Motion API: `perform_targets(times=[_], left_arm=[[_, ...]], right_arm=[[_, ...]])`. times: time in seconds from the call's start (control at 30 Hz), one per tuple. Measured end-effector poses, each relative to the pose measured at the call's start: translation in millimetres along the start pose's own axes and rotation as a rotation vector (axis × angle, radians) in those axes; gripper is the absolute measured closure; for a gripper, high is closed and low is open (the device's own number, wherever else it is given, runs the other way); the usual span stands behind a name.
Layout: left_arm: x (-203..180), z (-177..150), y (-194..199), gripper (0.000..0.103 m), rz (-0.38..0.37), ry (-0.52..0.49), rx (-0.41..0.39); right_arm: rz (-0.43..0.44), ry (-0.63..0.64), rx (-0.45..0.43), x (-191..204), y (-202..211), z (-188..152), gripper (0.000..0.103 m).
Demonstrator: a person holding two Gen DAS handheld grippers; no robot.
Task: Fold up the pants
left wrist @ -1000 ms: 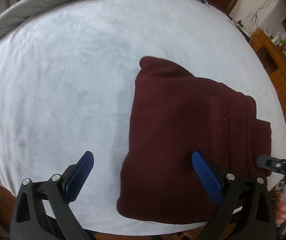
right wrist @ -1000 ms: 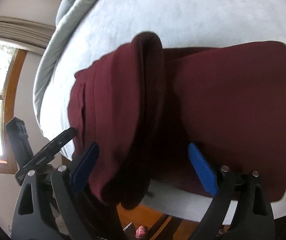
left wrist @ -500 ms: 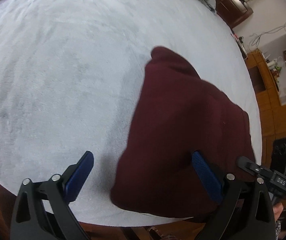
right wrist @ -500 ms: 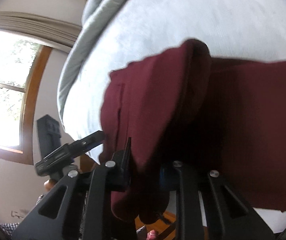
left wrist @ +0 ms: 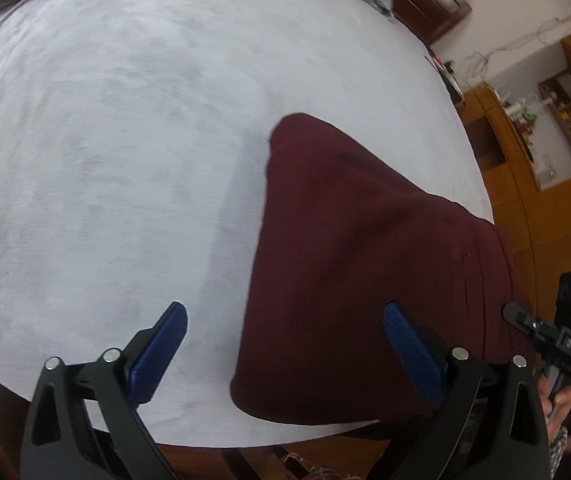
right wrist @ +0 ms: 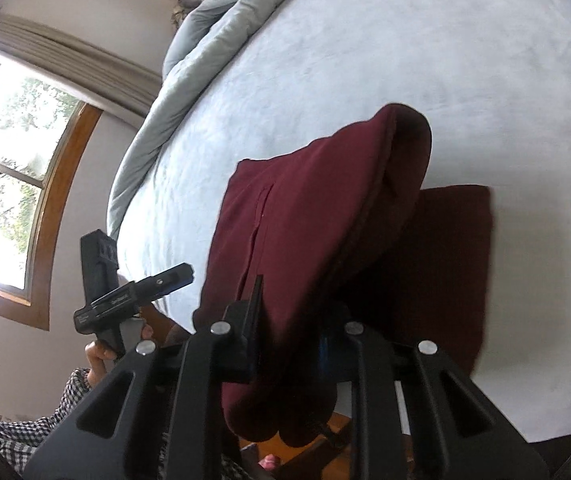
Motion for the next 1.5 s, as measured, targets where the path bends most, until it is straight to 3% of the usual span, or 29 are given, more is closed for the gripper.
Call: perform_targets(times=[0.2, 0.57, 0.67, 0.73, 0.8, 0.93, 1.03, 1.1, 1.17, 1.2, 1.23, 1.37, 1.5], left_arm=[[-20, -8, -13, 0.004, 0.010, -0.045, 0.034], [-31, -23, -36, 0.004, 0.052, -0.079, 0.093], [-32, -24, -42, 0.004, 0.076, -0.095, 0.109], [-34, -22, -40, 0.004, 0.076, -0.100, 0.107], [-36, -20, -37, 0.004, 0.076, -0.110, 0.102], [-41, -17, -33, 0.004, 0.082, -0.124, 0.090], [-44, -18, -34, 0.004, 0.082, -0.127, 0.095], [-46, -21, -36, 0.004, 0.089, -0.139, 0.100], [-48, -21, -37, 0.004, 0.101, -0.150, 0.103], [-48, -21, -38, 0.004, 0.105, -0.150, 0.105], [-47, -20, -39, 0.004, 0.107, -0.146, 0.108], [-43, -20, -42, 0.004, 0.111, -0.129, 0.114], [-45, -19, -46, 0.004, 0.101, -0.114, 0.117]], right_arm=[[-0.032, -0.027, -0.012, -17, -2, 6, 0.083], [-0.128, -0.159, 0.022, -98, -21, -9, 0.083], [-0.153, -0.156, 0.046, -106, -31, -13, 0.076], [-0.161, -0.144, 0.048, -103, -26, -9, 0.053], [-0.205, -0.104, 0.017, -97, -12, 1, 0.043], [-0.207, -0.090, -0.043, -88, 2, 30, 0.041], [-0.196, -0.132, -0.044, -96, -13, 60, 0.040], [-0.192, -0.155, -0.025, -105, -25, 72, 0.044], [-0.157, -0.184, -0.016, -109, -38, 83, 0.059], [-0.118, -0.204, -0.007, -109, -44, 87, 0.079], [-0.100, -0.215, -0.002, -108, -48, 90, 0.089], [-0.127, -0.199, -0.054, -107, -41, 102, 0.095], [-0.154, -0.309, -0.035, -133, -51, 91, 0.095]])
Point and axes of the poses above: each gripper's, at about its wrist camera, not at the fingertips, and y roughly against the way its jaws point, x to its left, z to its top, the point moved 8 cm from there along -y, roughly the way its jaws point, and after that the axes turned 2 degrees about z, right-handed, at the moved point
